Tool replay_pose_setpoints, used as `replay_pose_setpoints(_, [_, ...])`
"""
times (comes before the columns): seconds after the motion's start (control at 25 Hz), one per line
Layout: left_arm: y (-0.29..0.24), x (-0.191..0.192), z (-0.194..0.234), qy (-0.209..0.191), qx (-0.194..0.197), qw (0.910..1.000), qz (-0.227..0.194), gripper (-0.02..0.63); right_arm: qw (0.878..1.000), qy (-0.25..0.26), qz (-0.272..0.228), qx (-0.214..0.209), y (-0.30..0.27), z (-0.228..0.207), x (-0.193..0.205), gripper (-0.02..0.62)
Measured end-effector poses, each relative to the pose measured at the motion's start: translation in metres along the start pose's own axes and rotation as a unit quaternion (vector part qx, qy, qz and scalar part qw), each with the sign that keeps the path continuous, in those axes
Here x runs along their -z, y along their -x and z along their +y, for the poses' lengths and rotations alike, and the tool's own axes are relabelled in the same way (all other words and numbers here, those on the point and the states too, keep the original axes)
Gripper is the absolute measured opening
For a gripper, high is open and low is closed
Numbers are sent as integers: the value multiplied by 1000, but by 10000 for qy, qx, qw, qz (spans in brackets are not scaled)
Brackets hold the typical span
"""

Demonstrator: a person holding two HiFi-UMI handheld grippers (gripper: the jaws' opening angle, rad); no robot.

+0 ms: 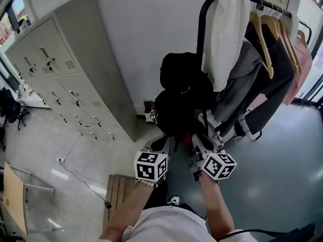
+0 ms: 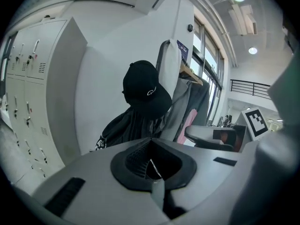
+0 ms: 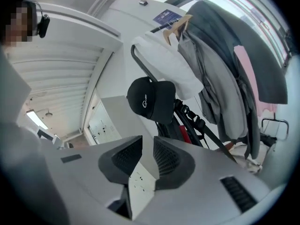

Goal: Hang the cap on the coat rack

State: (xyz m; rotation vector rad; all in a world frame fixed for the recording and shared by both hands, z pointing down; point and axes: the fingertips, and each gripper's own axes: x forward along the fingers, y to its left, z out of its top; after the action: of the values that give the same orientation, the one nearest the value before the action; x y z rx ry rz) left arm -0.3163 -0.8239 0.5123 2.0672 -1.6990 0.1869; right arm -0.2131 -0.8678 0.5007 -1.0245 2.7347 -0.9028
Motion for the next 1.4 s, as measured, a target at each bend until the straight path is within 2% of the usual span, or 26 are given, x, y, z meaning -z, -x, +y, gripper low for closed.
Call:
replay_pose_setpoints(0.08, [11,16,-3,47,-52,9999,84,3,9994,250,256,28,10,9,15,77])
replay_pose_setpoints(0.12, [16,23,-5,70,-68,9999,111,3,9985,393,372,43,14,14,22,57])
replay_pose_setpoints(0.16, [22,28,-6,95,-77,9998,133,3,9975,524,473,50,18,18,28,8])
replay_pose_setpoints(0.52, [64,46,-17,187,42,9998,76,3,9883,1017,1139,-16,51,54,69,3])
replay_pose_setpoints(1.08, [155,86,-33,369,385,9986,51,3,9890,632,1319,241,131,105,132,3])
replay_pose_setpoints(1.4, [192,100,-57,421,568,9975,-36,3,9935,442,1012,280,183,123,148,3])
